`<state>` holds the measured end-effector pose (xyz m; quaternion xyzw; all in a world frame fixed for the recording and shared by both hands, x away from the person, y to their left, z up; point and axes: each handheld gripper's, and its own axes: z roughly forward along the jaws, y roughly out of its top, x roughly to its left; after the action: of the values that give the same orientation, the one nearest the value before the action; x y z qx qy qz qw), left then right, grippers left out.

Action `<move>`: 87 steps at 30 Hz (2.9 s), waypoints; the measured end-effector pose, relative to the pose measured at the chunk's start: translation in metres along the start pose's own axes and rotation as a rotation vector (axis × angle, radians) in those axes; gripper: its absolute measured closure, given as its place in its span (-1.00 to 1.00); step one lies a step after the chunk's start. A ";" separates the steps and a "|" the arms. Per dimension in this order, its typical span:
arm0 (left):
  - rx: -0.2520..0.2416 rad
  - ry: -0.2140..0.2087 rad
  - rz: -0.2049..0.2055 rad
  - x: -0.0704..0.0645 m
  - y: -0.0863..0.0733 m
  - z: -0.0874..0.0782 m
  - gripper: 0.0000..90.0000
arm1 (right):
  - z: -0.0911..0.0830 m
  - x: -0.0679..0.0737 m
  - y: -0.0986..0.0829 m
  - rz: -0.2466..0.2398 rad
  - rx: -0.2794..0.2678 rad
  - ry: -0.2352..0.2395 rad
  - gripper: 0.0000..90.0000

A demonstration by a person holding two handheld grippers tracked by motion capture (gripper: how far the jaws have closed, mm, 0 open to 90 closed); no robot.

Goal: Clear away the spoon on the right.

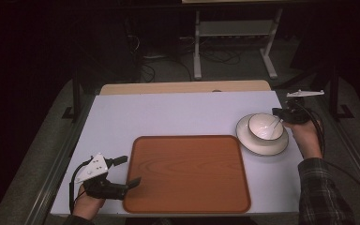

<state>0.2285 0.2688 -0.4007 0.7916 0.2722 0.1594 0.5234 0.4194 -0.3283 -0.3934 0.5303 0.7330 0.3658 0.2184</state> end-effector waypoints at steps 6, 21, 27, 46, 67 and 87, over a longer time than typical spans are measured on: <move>0.000 -0.001 0.000 0.000 0.000 0.000 -0.72 | -0.008 -0.002 -0.005 0.005 -0.013 -0.007 0.99; 0.003 -0.004 0.005 -0.001 0.001 0.001 -0.72 | -0.025 -0.005 -0.022 0.022 -0.021 -0.012 0.99; 0.003 -0.004 0.006 -0.001 0.001 0.001 -0.72 | -0.030 -0.003 -0.025 0.016 -0.009 -0.026 0.99; -0.001 -0.004 0.008 -0.002 0.001 0.000 -0.72 | -0.062 0.004 -0.035 0.042 -0.084 -0.048 0.88; 0.000 -0.005 0.011 -0.002 0.001 0.000 -0.72 | -0.067 0.008 -0.065 0.172 -0.116 -0.040 -0.21; 0.001 -0.004 0.013 -0.002 0.001 0.000 -0.72 | -0.039 0.010 -0.067 0.208 -0.084 0.008 -0.18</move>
<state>0.2271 0.2669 -0.3993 0.7939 0.2664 0.1610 0.5223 0.3470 -0.3424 -0.4188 0.5923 0.6591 0.4188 0.1984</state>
